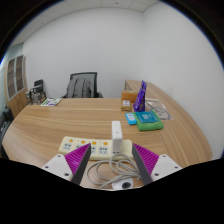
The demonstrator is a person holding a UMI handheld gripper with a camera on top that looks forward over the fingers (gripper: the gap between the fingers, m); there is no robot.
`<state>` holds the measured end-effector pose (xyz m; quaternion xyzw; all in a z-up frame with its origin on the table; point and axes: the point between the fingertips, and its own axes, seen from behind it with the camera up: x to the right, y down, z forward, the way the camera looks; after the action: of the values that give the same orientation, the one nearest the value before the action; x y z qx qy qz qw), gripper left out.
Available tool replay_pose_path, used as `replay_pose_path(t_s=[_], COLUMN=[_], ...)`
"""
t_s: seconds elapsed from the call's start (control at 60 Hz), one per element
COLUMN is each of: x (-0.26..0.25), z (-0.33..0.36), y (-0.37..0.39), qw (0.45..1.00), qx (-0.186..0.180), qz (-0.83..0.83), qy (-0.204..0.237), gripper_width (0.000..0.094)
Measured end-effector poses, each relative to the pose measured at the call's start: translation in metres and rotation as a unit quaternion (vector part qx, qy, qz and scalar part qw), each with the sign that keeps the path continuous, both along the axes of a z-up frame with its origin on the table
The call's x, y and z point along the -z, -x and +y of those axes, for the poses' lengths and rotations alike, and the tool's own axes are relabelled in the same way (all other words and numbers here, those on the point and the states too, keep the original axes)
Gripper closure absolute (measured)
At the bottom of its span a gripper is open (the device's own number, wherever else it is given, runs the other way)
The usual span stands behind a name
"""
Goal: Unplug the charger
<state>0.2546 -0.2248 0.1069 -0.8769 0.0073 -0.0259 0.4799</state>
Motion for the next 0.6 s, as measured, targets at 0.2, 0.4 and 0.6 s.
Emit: replay_pose_path(t_s=[0.2,0.4,0.6], x=[0.043,0.060,0.060], z=[0.072,0.096,0.094], y=[-0.006,-0.023,-0.021], qw=[1.000,1.000,1.000], qx=[0.000,0.017,0.000], qz=[0.021,-0.005,-0.005], qy=[-0.001,-0.005,0.010], gripper_width=[0.0196,0.0700,0.0782])
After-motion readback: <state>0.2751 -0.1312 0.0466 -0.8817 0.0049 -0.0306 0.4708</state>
